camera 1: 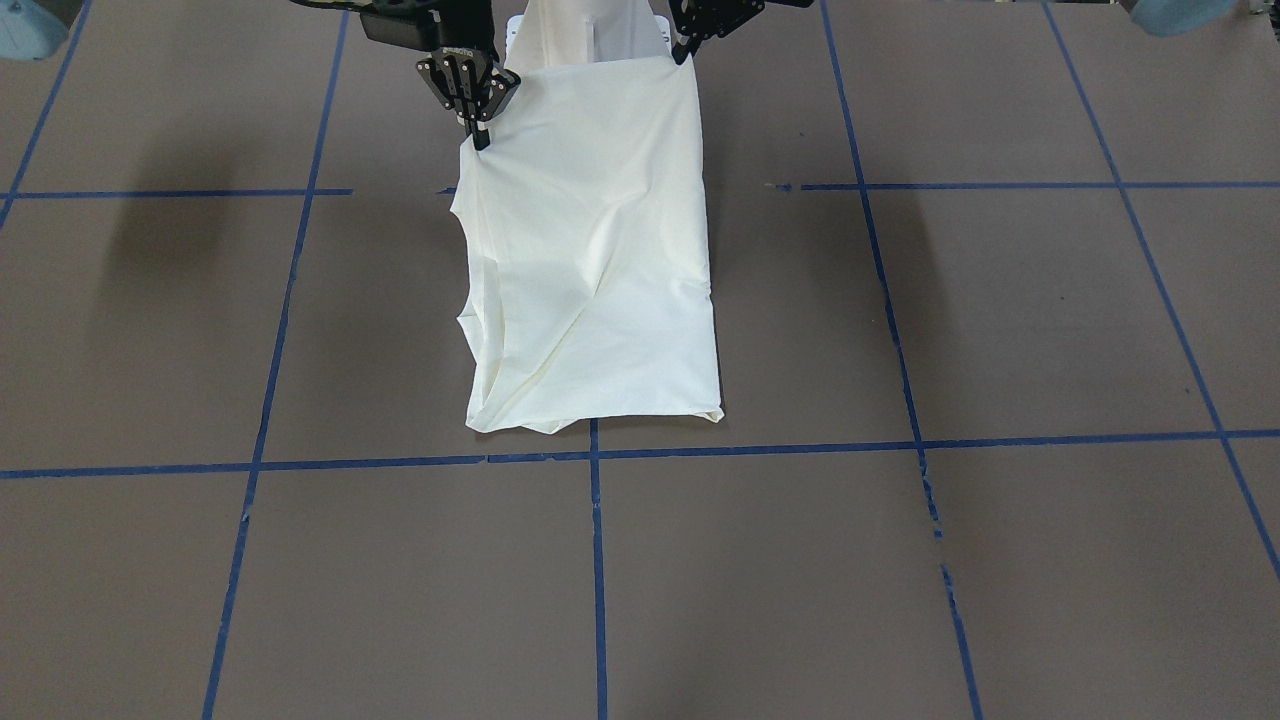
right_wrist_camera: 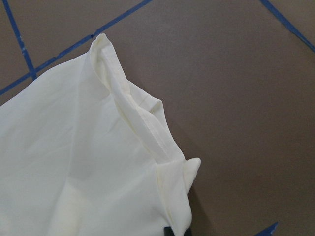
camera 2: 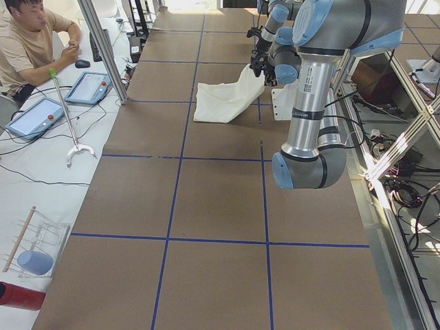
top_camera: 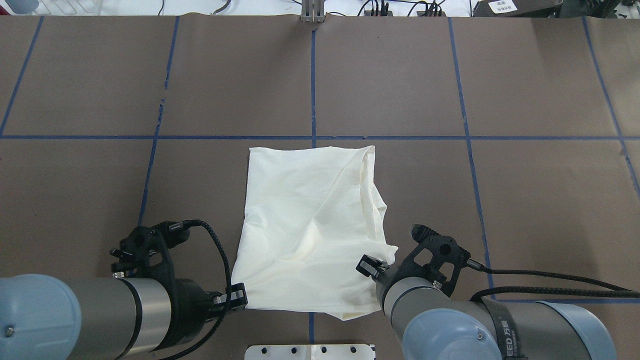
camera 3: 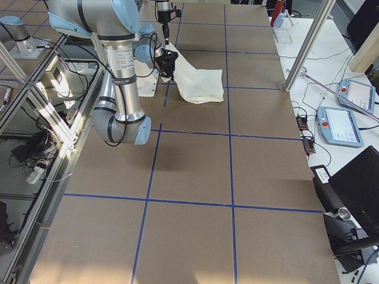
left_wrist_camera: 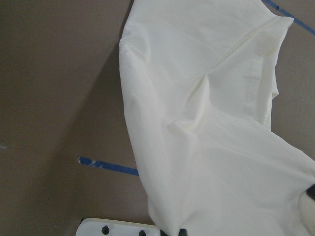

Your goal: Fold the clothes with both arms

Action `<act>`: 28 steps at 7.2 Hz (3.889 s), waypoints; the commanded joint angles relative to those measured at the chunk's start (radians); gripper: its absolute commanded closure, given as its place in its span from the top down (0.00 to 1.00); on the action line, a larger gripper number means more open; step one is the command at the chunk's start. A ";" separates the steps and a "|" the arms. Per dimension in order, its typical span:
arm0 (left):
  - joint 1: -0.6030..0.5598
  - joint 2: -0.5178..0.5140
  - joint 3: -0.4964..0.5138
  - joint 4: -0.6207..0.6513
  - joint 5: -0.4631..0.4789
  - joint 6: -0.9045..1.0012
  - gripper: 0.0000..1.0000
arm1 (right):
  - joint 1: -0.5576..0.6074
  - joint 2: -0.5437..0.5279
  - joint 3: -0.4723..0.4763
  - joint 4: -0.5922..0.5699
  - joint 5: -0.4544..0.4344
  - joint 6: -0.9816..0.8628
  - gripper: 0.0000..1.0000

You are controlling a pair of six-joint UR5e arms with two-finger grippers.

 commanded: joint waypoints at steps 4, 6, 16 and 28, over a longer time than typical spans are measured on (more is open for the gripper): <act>-0.284 -0.187 0.242 0.031 -0.083 0.281 0.00 | 0.228 0.168 -0.267 0.024 0.082 -0.131 0.00; -0.352 -0.239 0.406 -0.022 -0.083 0.347 0.00 | 0.280 0.174 -0.430 0.183 0.104 -0.180 0.00; -0.392 -0.253 0.622 -0.198 -0.081 0.582 1.00 | 0.346 0.199 -0.545 0.332 0.206 -0.363 1.00; -0.406 -0.207 0.528 -0.194 -0.123 0.630 1.00 | 0.245 0.220 -0.634 0.329 -0.022 -0.461 1.00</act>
